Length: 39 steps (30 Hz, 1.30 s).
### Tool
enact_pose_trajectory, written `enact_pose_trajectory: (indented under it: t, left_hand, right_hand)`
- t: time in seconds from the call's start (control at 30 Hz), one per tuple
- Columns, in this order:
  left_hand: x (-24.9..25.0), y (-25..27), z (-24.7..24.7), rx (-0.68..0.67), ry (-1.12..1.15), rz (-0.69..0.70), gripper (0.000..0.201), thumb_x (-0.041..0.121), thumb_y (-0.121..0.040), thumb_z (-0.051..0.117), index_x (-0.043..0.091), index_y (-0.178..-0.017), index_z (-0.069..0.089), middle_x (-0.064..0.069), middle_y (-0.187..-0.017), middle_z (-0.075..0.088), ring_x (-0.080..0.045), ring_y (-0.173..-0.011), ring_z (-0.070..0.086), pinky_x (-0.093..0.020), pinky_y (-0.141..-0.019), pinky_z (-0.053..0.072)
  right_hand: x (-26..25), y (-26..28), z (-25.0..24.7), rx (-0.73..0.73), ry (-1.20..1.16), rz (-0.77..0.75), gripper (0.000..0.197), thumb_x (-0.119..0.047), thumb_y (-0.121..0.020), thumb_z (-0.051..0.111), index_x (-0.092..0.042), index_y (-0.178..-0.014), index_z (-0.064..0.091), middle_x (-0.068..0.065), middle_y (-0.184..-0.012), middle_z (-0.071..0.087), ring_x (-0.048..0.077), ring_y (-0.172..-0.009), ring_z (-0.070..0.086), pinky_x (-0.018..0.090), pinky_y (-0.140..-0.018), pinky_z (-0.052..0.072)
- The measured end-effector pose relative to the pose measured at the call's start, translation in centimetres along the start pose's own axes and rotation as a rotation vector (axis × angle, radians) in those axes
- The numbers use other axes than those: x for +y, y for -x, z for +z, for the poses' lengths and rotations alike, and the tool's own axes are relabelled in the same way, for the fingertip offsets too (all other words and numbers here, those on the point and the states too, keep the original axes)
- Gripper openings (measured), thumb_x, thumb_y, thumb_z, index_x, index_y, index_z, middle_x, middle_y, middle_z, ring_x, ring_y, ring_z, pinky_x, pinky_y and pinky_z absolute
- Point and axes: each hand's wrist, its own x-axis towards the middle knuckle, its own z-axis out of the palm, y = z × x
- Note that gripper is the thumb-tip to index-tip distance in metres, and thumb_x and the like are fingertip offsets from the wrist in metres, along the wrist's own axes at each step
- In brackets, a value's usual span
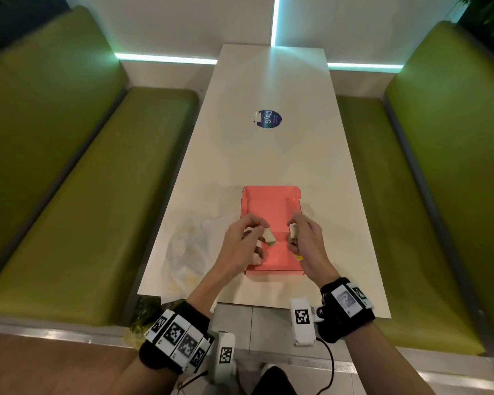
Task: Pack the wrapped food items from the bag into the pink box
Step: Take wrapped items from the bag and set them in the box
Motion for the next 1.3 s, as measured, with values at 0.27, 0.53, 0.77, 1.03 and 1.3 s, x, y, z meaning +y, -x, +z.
enact_pose_trajectory:
  t: [0.27, 0.53, 0.77, 1.03, 1.3]
  left_hand:
    - [0.4, -0.2, -1.5, -0.005, -0.078, 0.127, 0.01, -0.004, -0.088, 0.064, 0.003, -0.094, 0.067, 0.006, -0.078, 0.069, -0.012, -0.075, 0.063, -0.021, -0.063, 0.048]
    - [0.0, -1.1, -2.4, 0.092, -0.213, 0.182, 0.004, 0.017, -0.092, 0.069, 0.013, -0.09, 0.067, -0.003, -0.099, 0.065, -0.005, -0.085, 0.058, -0.013, -0.066, 0.044]
    - [0.2, -1.1, -2.7, 0.111, -0.161, 0.198, 0.004, 0.011, -0.093, 0.066, 0.007, -0.091, 0.066, 0.0, -0.083, 0.069, -0.006, -0.07, 0.06, -0.021, -0.062, 0.045]
    - [0.3, -0.8, -2.6, 0.127, -0.134, 0.231, 0.004, 0.01, -0.093, 0.067, 0.008, -0.09, 0.067, 0.004, -0.078, 0.067, -0.006, -0.068, 0.059, -0.022, -0.062, 0.045]
    - [0.4, -0.4, -3.5, 0.071, -0.061, 0.216, 0.005, 0.009, -0.093, 0.066, 0.008, -0.089, 0.066, -0.006, -0.08, 0.066, -0.01, -0.068, 0.058, -0.024, -0.056, 0.048]
  right_hand:
    - [-0.1, 0.7, -1.5, -0.052, 0.063, -0.112, 0.009, -0.018, -0.098, 0.06, -0.01, -0.094, 0.059, 0.004, -0.055, 0.043, 0.018, -0.051, 0.04, 0.027, -0.049, 0.033]
    - [-1.5, 1.7, -1.2, -0.163, 0.116, -0.178, 0.004, -0.009, -0.095, 0.063, -0.007, -0.097, 0.066, 0.014, -0.083, 0.06, 0.02, -0.073, 0.07, 0.029, -0.053, 0.055]
    - [-2.5, 3.1, -0.4, -0.253, 0.161, -0.266, 0.009, -0.007, -0.095, 0.062, -0.005, -0.103, 0.065, 0.003, -0.068, 0.051, 0.016, -0.047, 0.049, 0.025, -0.047, 0.041]
    - [-3.1, 3.1, 0.6, -0.273, 0.357, -0.448, 0.013, -0.017, -0.086, 0.076, -0.019, -0.098, 0.071, -0.004, -0.083, 0.062, 0.005, -0.058, 0.054, 0.024, -0.056, 0.044]
    - [-4.5, 3.8, 0.0, -0.354, 0.35, -0.323, 0.01, -0.013, -0.092, 0.067, -0.003, -0.09, 0.067, -0.014, -0.053, 0.055, 0.008, -0.044, 0.043, 0.022, -0.044, 0.034]
